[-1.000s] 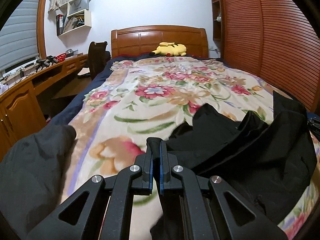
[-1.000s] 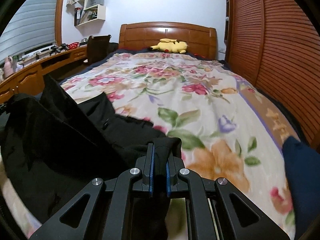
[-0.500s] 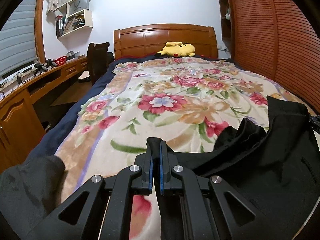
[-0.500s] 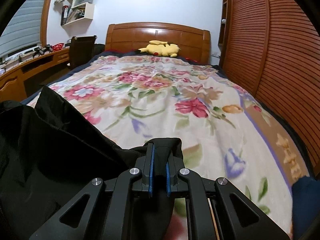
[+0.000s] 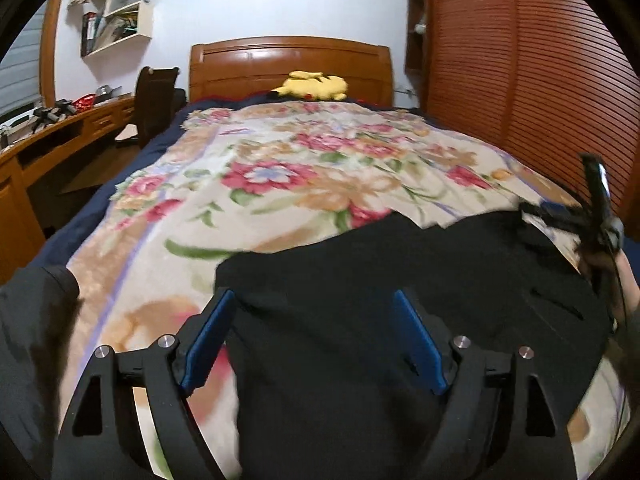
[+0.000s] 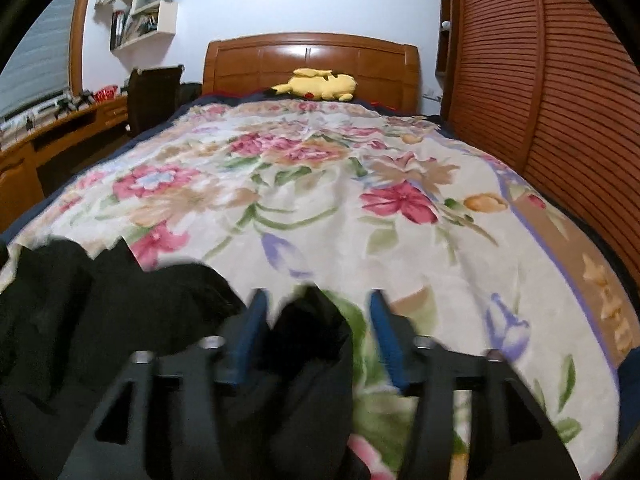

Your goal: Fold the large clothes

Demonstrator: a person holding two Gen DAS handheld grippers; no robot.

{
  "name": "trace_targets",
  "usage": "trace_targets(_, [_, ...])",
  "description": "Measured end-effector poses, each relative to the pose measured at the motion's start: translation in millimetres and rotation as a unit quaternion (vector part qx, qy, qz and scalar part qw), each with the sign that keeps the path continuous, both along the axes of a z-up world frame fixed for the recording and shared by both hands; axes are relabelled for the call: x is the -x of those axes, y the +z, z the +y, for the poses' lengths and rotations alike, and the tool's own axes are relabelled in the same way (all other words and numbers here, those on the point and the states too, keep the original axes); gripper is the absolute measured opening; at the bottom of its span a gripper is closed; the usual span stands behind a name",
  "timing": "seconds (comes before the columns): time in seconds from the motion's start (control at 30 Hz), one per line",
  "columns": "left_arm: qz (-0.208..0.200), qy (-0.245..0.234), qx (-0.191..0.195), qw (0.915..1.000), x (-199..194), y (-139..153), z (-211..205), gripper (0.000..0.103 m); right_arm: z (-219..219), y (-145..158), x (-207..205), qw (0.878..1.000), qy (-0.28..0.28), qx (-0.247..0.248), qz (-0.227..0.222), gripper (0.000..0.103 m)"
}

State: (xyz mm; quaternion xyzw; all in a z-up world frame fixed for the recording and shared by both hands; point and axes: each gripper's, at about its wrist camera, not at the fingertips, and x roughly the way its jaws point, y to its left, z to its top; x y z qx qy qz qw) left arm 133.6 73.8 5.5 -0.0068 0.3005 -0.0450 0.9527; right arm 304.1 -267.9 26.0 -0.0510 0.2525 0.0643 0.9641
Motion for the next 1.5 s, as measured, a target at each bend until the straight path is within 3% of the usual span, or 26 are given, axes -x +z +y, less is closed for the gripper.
trace_targets(0.13, [0.012,-0.014,-0.007,0.9998,24,-6,-16,0.082,-7,1,0,1.000,0.000,0.004,0.009,0.066])
trace_targets(0.33, [0.024,-0.028,-0.013,0.9992,52,-22,-31,0.082,-13,-28,-17,0.995,0.009,0.005,0.096,0.066])
trace_targets(0.53, [0.030,-0.035,-0.009,0.9989,64,-29,-38,0.082,-28,-42,-39,0.986,0.021,-0.049,0.160,0.065])
trace_targets(0.6, [0.023,-0.034,-0.005,0.9991,68,-26,-39,0.082,-33,-40,-42,0.984,0.031,-0.067,0.163,0.021])
trace_targets(0.63, [0.022,-0.035,0.004,0.9991,69,-25,-39,0.082,-33,-40,-43,0.984,0.040,-0.065,0.163,0.011])
trace_targets(0.7, [0.026,-0.040,0.017,0.9987,70,-27,-40,0.082,-30,-37,-42,0.985,0.054,-0.051,0.154,0.004])
trace_targets(0.8, [0.027,-0.047,0.016,0.9984,71,-28,-46,0.082,-31,-25,-32,0.991,0.057,-0.042,0.116,0.003])
trace_targets(0.9, [0.025,-0.055,0.006,0.9981,75,-29,-55,0.082,-38,-9,-21,0.997,0.021,-0.029,0.070,0.003])
trace_targets(1.03, [0.023,-0.065,0.011,0.9976,80,-27,-62,0.082,-40,6,-13,0.997,-0.003,-0.029,0.077,0.004])
trace_targets(1.13, [0.022,-0.068,0.015,0.9973,84,-25,-65,0.082,-37,21,3,0.998,-0.025,0.001,0.054,0.030])
trace_targets(1.2, [0.020,-0.071,0.017,0.9971,87,-24,-67,0.082,-35,29,18,0.999,-0.025,0.001,0.045,0.055])
trace_targets(1.23, [0.018,-0.072,0.019,0.9971,89,-23,-67,0.082,-34,32,28,0.999,-0.016,-0.007,0.041,0.058])
trace_targets(1.5, [0.013,-0.077,0.018,0.9968,94,-22,-72,0.082,-17,27,116,0.997,0.052,-0.025,0.043,0.060])
